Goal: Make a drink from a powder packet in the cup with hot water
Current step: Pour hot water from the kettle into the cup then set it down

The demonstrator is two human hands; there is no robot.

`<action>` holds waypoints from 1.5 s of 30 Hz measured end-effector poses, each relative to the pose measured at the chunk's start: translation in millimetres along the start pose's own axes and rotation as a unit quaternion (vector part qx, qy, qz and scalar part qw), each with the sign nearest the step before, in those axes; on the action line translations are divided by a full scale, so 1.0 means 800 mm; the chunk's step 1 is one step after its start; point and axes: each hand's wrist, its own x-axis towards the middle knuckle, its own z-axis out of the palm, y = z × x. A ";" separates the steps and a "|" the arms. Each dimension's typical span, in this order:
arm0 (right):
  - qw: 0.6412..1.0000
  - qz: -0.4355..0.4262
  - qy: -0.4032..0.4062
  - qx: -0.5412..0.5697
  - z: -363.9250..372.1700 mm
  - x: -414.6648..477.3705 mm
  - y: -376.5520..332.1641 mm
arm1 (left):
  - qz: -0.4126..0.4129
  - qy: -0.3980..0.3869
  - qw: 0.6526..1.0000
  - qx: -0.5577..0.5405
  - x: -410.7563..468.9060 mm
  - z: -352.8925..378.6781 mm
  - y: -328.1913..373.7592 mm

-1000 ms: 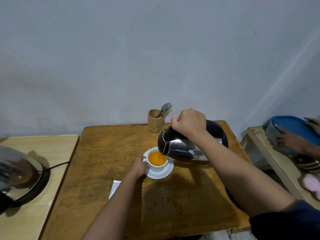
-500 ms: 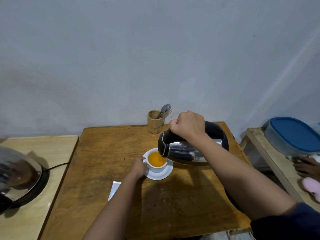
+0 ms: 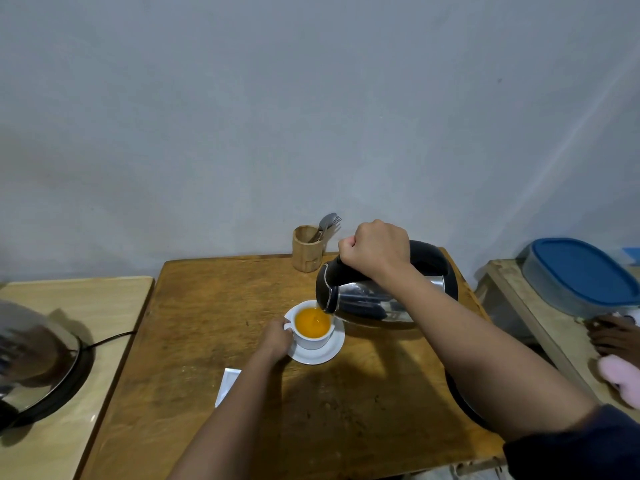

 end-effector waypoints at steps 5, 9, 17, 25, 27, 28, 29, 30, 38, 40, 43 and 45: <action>0.999 0.047 0.006 0.015 0.010 -0.005 0.014 | -0.007 0.002 1.000 -0.009 -0.006 0.000 0.003; 0.987 0.137 0.026 0.077 0.014 -0.020 0.036 | -0.002 0.007 0.999 -0.032 -0.008 0.003 0.004; 0.893 0.370 0.075 0.246 0.004 -0.064 0.106 | 0.009 0.051 0.996 -0.067 -0.011 0.014 0.001; 0.760 0.524 0.188 0.336 -0.007 -0.135 0.184 | 0.004 0.119 0.991 -0.063 -0.017 0.033 0.002; 0.715 0.565 0.234 0.340 -0.012 -0.156 0.195 | 0.001 0.126 0.990 -0.059 -0.019 0.037 0.004; 0.702 0.575 0.251 0.337 -0.014 -0.166 0.199 | 0.000 0.131 0.990 -0.058 -0.020 0.038 0.005; 0.690 0.584 0.266 0.335 -0.015 -0.175 0.203 | 0.002 0.139 0.989 -0.060 -0.022 0.039 0.005; 0.680 0.592 0.278 0.332 -0.016 -0.183 0.206 | 0.006 0.146 0.987 -0.062 -0.023 0.040 0.005; 0.563 0.651 0.370 0.349 -0.016 -0.231 0.229 | 0.026 0.173 0.980 -0.090 -0.033 0.049 0.001; 0.542 0.650 0.392 0.359 -0.015 -0.238 0.232 | 0.028 0.176 0.979 -0.095 -0.034 0.050 0.001; 0.501 0.662 0.410 0.378 -0.010 -0.246 0.239 | 0.029 0.176 0.978 -0.104 -0.033 0.052 0.000; 0.487 0.667 0.415 0.383 -0.007 -0.250 0.246 | 0.027 0.175 0.978 -0.106 -0.033 0.052 -0.001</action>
